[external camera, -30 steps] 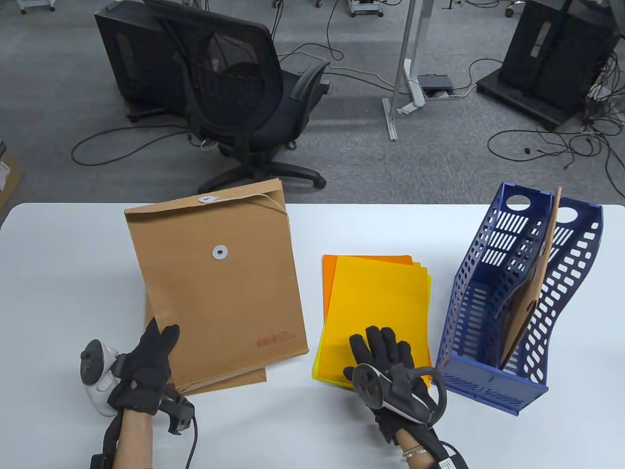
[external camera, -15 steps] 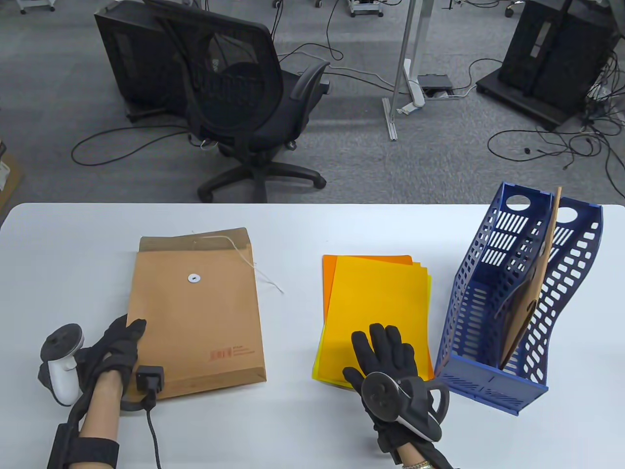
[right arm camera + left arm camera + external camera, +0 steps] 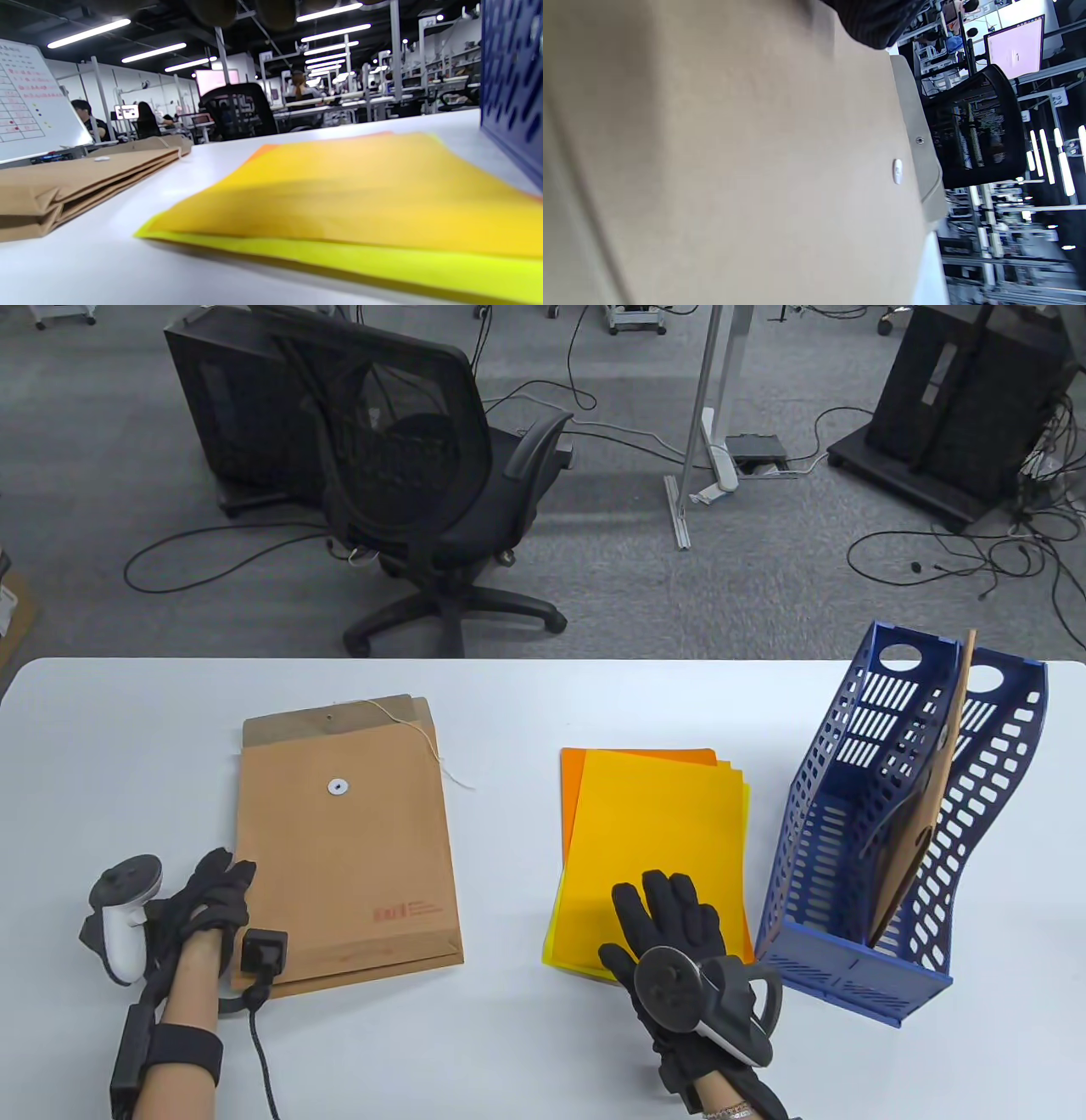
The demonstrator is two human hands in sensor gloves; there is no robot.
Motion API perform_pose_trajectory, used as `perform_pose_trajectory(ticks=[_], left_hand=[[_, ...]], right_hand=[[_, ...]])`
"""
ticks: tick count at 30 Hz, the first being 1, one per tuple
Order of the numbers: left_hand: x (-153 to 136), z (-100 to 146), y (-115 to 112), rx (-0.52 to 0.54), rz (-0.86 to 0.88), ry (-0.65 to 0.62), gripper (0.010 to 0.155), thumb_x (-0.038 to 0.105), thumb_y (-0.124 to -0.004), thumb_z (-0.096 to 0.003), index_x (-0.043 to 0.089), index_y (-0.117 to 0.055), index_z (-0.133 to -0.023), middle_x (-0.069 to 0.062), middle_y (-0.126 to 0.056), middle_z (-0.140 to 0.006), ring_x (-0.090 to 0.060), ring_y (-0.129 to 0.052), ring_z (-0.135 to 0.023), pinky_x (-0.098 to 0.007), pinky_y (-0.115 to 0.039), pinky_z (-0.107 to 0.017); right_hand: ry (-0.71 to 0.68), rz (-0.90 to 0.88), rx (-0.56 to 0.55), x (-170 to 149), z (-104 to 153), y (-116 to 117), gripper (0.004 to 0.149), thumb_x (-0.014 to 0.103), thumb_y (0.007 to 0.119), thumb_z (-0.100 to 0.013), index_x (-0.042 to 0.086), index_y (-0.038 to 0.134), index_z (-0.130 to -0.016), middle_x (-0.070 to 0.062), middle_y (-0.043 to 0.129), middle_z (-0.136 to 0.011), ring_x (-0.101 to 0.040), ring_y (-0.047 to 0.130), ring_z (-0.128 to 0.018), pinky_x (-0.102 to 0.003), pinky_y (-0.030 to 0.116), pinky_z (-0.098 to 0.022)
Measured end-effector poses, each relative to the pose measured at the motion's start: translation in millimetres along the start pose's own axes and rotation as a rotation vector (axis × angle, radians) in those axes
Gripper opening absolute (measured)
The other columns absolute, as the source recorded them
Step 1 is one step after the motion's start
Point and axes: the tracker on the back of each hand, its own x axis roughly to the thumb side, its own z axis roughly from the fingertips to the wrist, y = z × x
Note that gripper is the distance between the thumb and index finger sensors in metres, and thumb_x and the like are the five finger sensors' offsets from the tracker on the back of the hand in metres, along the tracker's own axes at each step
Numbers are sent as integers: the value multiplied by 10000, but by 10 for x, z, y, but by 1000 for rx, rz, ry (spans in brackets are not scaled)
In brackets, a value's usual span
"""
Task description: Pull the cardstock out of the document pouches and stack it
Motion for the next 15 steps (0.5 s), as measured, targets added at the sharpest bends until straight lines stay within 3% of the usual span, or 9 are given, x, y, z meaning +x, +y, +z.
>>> perform_pose_trajectory(ticks=[2,4,6,9,13,15], left_hand=[[30,39,-23,37,-59,-13,669,412,-689,-569,251,-349,-1122,-107,-543,-1147,-272,-723,-1008,-464,-657,-699],[82,103,-71,84,-125,-45,681,413,-703,-557,247,-358,-1120,-150,-358,-1186,-376,-486,-1084,-538,-500,-745],[136,174,-119,104,-194,-100,709,425,-700,-548,228,-329,-1119,-159,-211,-1180,-419,-286,-1089,-565,-367,-747],[325,409,-250,130,-350,-283,751,465,-681,-549,251,-239,-1117,-124,-35,-1166,-412,71,-1006,-589,-123,-704],[642,956,-510,184,-636,-601,762,522,-634,-552,298,-171,-1114,26,54,-1146,-253,247,-931,-549,17,-660],[718,1275,-667,208,-705,-752,760,548,-615,-550,294,-182,-1120,11,40,-1158,-265,198,-950,-554,-4,-659]], right_hand=[[2,-1,4,2,1,-3,667,507,565,-553,236,451,-1152,-159,418,-1195,-424,360,-1067,-601,430,-750],[6,-1,4,1,1,-7,668,507,565,-553,237,446,-1153,-159,417,-1195,-424,358,-1067,-599,430,-751],[11,-1,2,-4,2,-9,670,509,565,-553,240,440,-1154,-156,415,-1196,-421,359,-1068,-597,430,-753],[20,-2,0,-14,0,-6,673,513,564,-553,246,427,-1156,-150,410,-1198,-414,357,-1071,-590,430,-756],[30,14,-15,-15,3,-9,684,522,564,-549,264,389,-1158,-137,401,-1200,-403,356,-1075,-579,431,-764],[35,33,-42,-18,10,-26,694,530,562,-548,275,357,-1160,-127,391,-1204,-395,350,-1079,-573,431,-768]])
